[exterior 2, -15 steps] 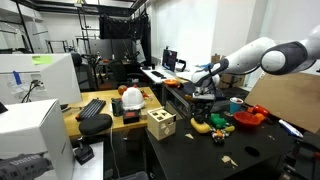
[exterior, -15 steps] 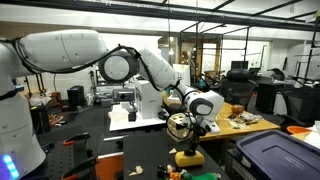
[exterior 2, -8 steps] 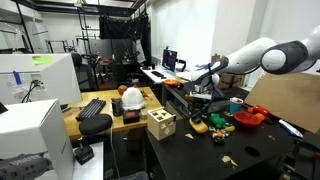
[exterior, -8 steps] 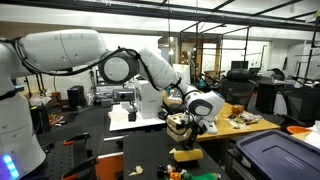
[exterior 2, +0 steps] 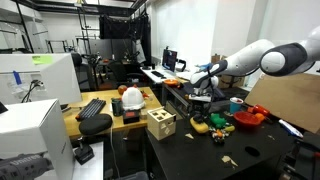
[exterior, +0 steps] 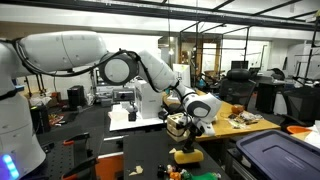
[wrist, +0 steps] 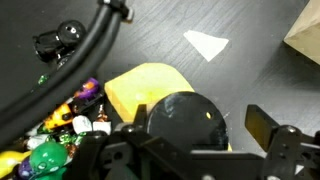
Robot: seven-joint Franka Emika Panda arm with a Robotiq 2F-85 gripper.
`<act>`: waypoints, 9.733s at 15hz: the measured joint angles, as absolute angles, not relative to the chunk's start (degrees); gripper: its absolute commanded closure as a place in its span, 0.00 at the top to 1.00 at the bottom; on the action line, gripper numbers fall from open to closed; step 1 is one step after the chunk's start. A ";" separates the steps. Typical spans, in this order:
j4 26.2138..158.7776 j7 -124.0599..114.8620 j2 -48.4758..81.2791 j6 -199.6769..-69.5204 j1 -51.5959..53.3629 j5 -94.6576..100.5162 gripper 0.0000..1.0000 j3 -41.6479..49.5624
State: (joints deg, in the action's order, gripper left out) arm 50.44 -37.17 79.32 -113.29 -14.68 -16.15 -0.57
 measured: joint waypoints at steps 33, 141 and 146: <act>50.21 -37.09 81.50 -122.20 -8.74 -3.00 1.00 4.50; 58.62 -48.90 75.11 -129.82 -6.80 -3.95 1.00 4.79; 59.55 -48.90 75.11 -129.82 -7.19 -5.96 0.68 3.96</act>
State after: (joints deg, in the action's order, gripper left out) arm 59.55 -48.90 75.11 -129.82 -7.19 -5.96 3.96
